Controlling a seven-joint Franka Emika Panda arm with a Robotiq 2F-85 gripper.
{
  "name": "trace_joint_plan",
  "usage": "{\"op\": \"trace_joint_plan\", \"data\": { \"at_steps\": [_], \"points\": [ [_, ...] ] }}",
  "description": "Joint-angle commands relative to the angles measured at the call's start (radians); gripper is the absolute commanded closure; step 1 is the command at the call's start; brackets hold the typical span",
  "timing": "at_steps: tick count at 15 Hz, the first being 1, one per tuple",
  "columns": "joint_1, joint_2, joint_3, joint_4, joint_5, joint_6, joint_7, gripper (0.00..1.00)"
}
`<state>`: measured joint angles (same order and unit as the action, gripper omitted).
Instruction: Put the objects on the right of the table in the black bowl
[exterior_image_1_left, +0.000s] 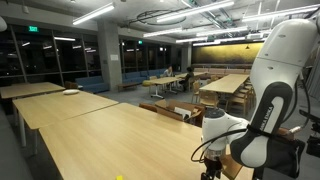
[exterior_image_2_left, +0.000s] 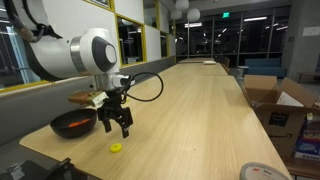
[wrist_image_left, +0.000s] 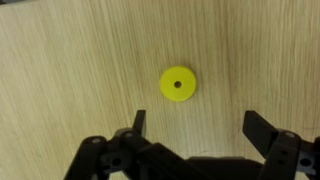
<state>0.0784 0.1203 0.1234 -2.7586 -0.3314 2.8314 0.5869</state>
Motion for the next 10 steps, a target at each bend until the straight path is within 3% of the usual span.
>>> {"op": "trace_joint_plan", "data": {
  "at_steps": [1, 2, 10],
  "points": [
    [-0.043, 0.006, 0.036, 0.000, 0.096, -0.009, -0.111, 0.00],
    [0.008, 0.005, -0.012, 0.000, 0.145, -0.013, -0.154, 0.00],
    [-0.015, -0.005, -0.002, 0.003, 0.387, -0.111, -0.385, 0.00]
  ]
}}
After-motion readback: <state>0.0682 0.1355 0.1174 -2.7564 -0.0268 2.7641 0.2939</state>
